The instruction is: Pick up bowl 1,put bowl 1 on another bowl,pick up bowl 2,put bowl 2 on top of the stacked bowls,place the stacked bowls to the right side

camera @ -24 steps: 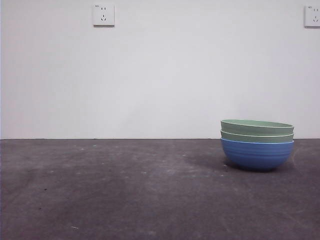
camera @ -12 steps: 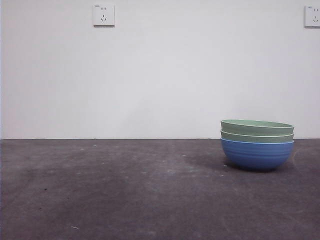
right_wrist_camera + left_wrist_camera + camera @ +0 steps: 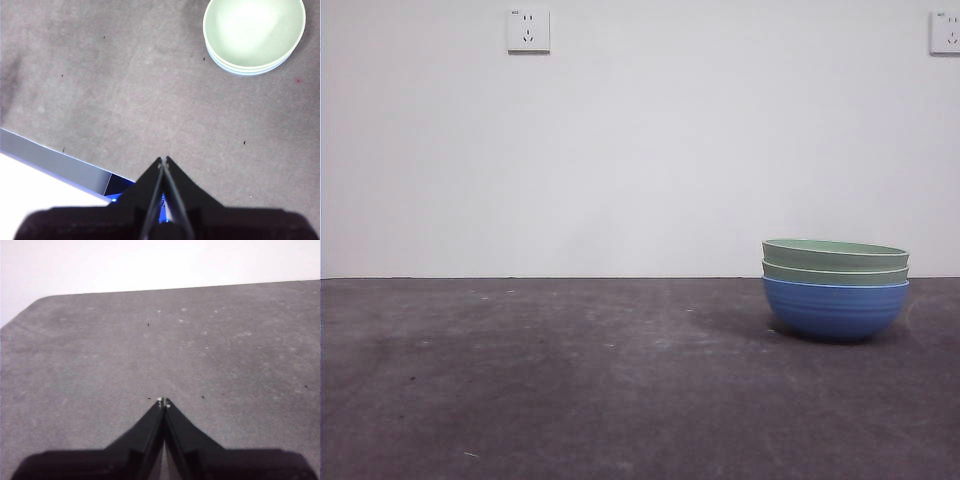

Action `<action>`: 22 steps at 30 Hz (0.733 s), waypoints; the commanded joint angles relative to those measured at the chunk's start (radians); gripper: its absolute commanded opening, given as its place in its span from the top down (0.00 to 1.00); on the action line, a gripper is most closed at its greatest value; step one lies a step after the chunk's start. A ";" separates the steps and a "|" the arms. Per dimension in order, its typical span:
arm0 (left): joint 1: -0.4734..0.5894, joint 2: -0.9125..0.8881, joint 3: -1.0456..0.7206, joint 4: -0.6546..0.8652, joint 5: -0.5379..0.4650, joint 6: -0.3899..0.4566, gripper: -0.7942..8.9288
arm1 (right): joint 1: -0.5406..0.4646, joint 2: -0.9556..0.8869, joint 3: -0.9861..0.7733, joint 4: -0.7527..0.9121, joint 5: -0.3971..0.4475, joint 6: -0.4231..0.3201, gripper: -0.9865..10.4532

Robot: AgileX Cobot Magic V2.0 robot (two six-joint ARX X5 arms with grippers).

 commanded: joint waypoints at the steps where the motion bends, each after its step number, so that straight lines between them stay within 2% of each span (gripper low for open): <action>1: 0.004 -0.002 -0.014 0.000 -0.002 -0.022 0.92 | 0.000 -0.002 -0.006 -0.015 0.003 0.009 0.91; 20: 0.004 -0.002 -0.014 0.002 -0.002 -0.022 0.92 | 0.000 -0.002 -0.006 -0.015 0.003 0.009 0.91; 21: 0.004 -0.002 -0.014 0.002 -0.002 -0.022 0.92 | 0.000 -0.002 -0.006 -0.013 0.003 0.003 0.91; 22: 0.003 -0.002 -0.014 0.002 -0.002 -0.022 0.92 | -0.008 -0.003 -0.006 0.005 0.017 -0.043 0.91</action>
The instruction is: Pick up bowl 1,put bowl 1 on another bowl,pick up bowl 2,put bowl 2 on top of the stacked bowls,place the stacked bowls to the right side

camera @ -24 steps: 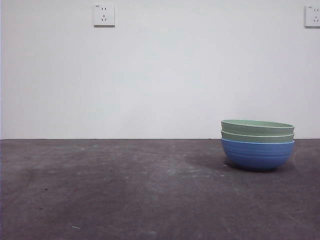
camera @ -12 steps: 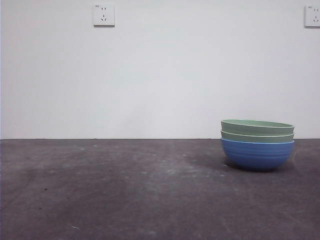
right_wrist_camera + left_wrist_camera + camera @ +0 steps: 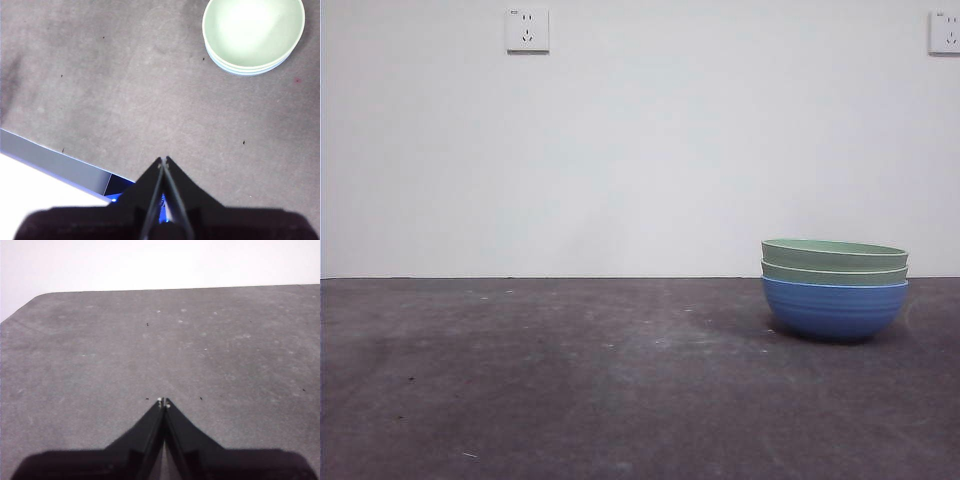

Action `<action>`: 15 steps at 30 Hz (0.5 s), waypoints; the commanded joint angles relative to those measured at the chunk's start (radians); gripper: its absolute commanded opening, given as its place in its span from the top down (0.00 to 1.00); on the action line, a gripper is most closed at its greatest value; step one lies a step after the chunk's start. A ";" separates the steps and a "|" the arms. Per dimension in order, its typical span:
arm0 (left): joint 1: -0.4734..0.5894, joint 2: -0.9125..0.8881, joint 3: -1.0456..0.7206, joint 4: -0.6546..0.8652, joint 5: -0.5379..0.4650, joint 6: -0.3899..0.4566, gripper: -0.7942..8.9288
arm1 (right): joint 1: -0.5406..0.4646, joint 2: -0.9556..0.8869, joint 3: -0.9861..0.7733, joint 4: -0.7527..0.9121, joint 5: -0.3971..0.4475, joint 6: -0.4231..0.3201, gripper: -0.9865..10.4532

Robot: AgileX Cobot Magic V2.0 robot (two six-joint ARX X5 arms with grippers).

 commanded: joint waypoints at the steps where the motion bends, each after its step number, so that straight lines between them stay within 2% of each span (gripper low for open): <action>1: 0.003 -0.002 -0.014 0.001 -0.001 -0.006 0.92 | -0.019 -0.012 -0.006 0.021 0.035 -0.066 0.91; 4: 0.003 -0.002 -0.014 0.001 -0.001 -0.006 0.92 | -0.080 -0.052 -0.008 0.157 0.081 -0.088 0.91; 8: 0.003 -0.002 -0.014 0.001 -0.001 -0.006 0.92 | -0.135 -0.149 -0.067 0.410 0.003 -0.084 0.91; 10: 0.003 -0.002 -0.014 0.001 -0.001 -0.006 0.92 | -0.161 -0.215 -0.151 0.528 -0.033 -0.097 0.91; 15: 0.003 -0.002 -0.014 0.001 -0.001 -0.006 0.92 | -0.257 -0.413 -0.467 0.770 -0.030 -0.111 0.91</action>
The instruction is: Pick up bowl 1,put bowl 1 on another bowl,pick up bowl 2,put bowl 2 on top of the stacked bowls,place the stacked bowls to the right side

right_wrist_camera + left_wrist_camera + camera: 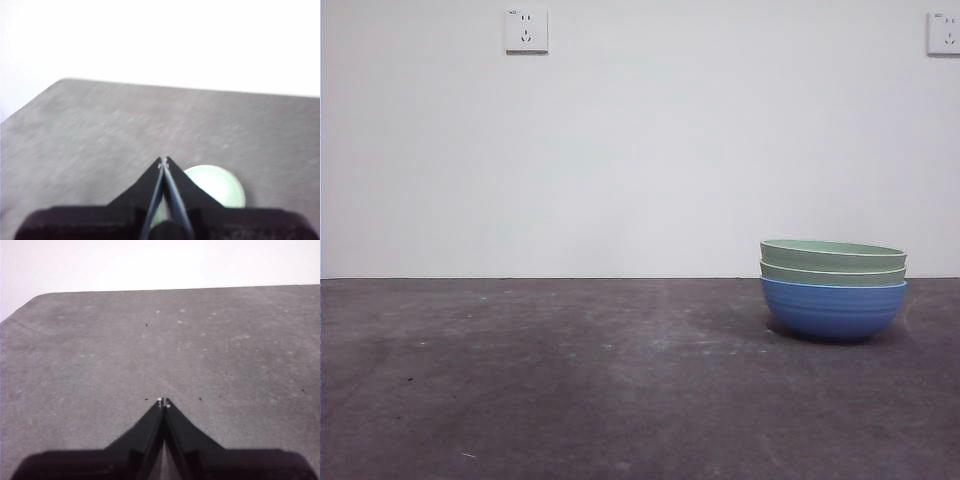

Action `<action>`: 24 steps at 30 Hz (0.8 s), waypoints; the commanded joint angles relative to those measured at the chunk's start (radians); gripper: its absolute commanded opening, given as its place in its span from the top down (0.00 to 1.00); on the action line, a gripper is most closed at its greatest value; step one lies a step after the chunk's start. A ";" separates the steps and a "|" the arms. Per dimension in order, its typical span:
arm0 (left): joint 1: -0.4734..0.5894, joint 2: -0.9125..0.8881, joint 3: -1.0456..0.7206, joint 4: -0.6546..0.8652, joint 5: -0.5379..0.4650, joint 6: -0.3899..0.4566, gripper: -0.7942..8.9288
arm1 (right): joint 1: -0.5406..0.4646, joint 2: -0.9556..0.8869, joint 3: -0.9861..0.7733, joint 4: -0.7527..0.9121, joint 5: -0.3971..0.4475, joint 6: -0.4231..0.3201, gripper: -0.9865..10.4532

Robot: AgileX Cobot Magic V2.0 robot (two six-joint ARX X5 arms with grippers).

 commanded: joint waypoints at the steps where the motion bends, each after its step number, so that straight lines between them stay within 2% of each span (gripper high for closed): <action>1: 0.003 -0.002 -0.014 0.001 -0.002 -0.006 0.92 | -0.050 -0.104 -0.220 0.130 0.001 -0.013 0.91; 9: 0.003 -0.002 -0.014 0.001 -0.002 -0.006 0.92 | -0.152 -0.435 -0.740 0.476 0.007 -0.010 0.91; 16: 0.003 -0.002 -0.014 0.001 -0.002 -0.006 0.92 | -0.168 -0.659 -1.012 0.533 0.007 0.003 0.91; 24: 0.003 -0.002 -0.014 0.001 -0.002 -0.006 0.92 | -0.168 -0.758 -1.155 0.512 0.006 0.053 0.91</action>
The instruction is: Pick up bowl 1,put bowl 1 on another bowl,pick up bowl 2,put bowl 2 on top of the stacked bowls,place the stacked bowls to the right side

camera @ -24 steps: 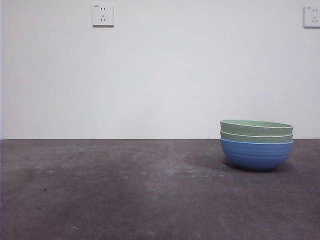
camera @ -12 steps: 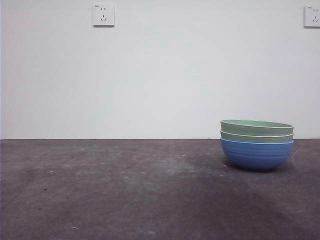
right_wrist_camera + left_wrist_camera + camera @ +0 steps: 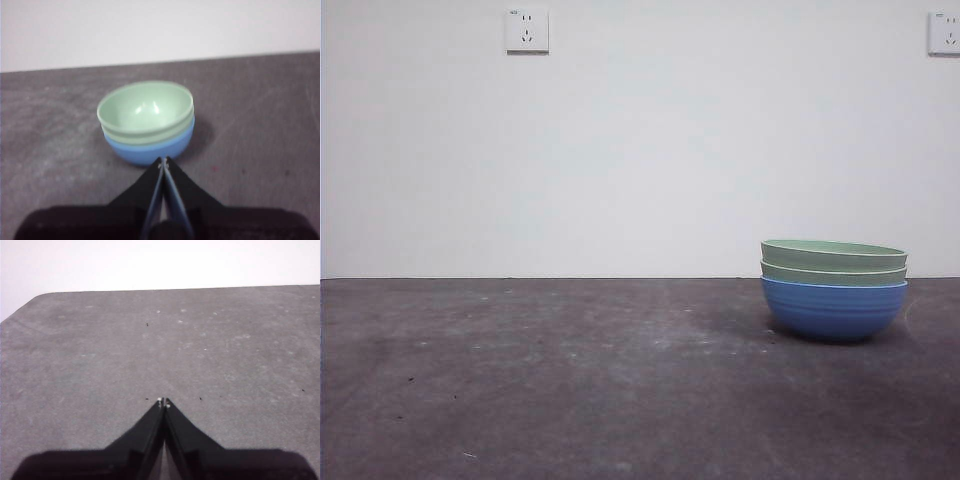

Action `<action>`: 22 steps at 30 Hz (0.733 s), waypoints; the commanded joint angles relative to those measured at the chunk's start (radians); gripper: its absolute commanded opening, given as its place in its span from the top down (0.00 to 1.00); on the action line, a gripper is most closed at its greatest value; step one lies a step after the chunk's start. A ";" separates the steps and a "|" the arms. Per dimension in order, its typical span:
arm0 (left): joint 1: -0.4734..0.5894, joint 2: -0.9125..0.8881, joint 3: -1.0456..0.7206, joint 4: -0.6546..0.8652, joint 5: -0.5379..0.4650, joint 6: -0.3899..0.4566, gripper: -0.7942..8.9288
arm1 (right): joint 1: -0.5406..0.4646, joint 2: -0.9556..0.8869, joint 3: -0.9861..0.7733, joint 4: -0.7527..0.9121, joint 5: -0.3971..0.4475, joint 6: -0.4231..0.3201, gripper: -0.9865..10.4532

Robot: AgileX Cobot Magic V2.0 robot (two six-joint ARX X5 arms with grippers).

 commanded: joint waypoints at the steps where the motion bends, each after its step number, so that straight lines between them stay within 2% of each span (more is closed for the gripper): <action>1: 0.003 -0.002 -0.014 0.001 -0.002 -0.006 0.92 | 0.000 -0.004 -0.026 -0.003 0.003 0.022 0.91; 7: 0.003 -0.002 -0.014 0.001 -0.002 -0.006 0.92 | 0.000 -0.004 -0.030 -0.009 0.003 0.021 0.91; 10: 0.003 -0.002 -0.014 0.001 -0.002 -0.006 0.92 | 0.001 -0.004 -0.029 -0.004 0.003 0.082 0.91; 22: 0.003 -0.002 -0.014 0.001 -0.002 -0.006 0.92 | 0.000 -0.004 -0.029 -0.004 0.003 0.081 0.91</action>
